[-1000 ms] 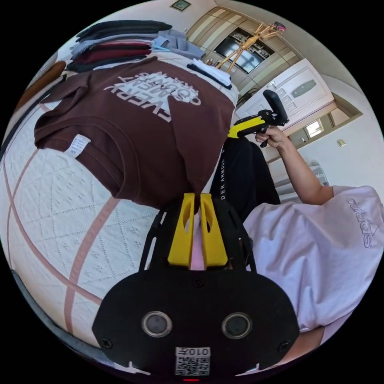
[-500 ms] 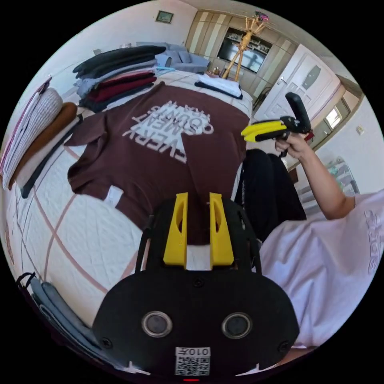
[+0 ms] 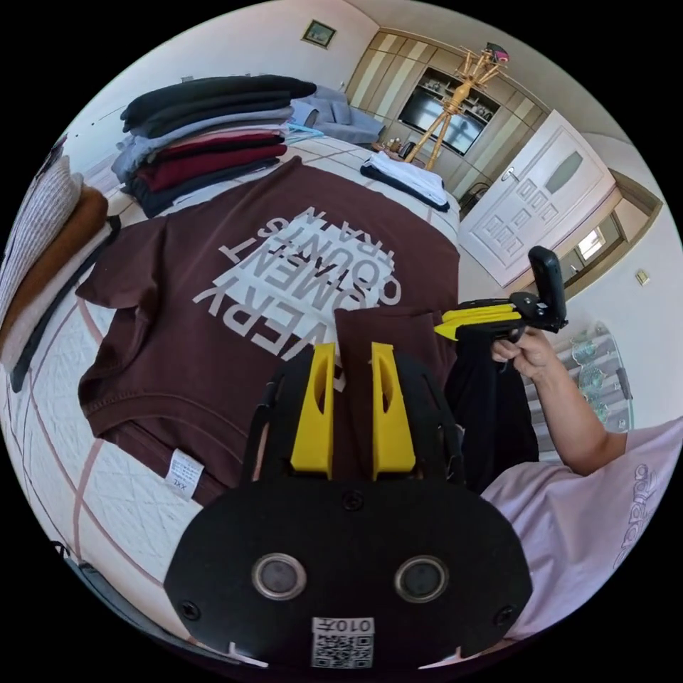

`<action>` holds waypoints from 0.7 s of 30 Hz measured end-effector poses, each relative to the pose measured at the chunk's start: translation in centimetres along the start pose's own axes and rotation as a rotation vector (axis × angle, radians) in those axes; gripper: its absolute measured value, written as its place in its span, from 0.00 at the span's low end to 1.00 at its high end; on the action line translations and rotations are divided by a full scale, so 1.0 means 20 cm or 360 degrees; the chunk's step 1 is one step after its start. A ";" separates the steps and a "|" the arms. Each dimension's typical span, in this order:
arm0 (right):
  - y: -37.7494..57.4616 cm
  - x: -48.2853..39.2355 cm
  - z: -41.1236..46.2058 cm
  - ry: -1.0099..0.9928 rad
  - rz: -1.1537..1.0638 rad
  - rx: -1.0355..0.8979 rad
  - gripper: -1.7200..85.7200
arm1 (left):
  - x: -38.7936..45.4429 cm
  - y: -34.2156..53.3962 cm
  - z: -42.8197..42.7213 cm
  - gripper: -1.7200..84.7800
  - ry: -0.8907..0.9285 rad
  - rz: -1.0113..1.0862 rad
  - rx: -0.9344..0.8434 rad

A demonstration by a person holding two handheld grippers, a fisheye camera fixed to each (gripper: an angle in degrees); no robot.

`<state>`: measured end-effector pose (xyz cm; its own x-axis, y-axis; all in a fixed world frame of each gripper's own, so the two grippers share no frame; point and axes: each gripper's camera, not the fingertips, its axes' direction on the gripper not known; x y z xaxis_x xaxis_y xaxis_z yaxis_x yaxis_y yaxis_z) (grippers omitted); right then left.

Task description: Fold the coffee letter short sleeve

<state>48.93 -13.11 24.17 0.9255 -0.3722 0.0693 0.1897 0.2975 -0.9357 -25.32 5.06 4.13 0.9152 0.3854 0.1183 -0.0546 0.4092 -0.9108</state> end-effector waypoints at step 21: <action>0.23 0.09 -0.01 -0.0119 0.0189 0.0088 0.05 | -0.04 0.04 0.00 0.03 0.0044 -0.0087 0.0103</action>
<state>51.46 -12.65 19.92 0.9639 -0.2658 -0.0134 0.0932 0.3844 -0.9184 -26.12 4.96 3.30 0.9280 0.3386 0.1555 -0.0292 0.4821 -0.8756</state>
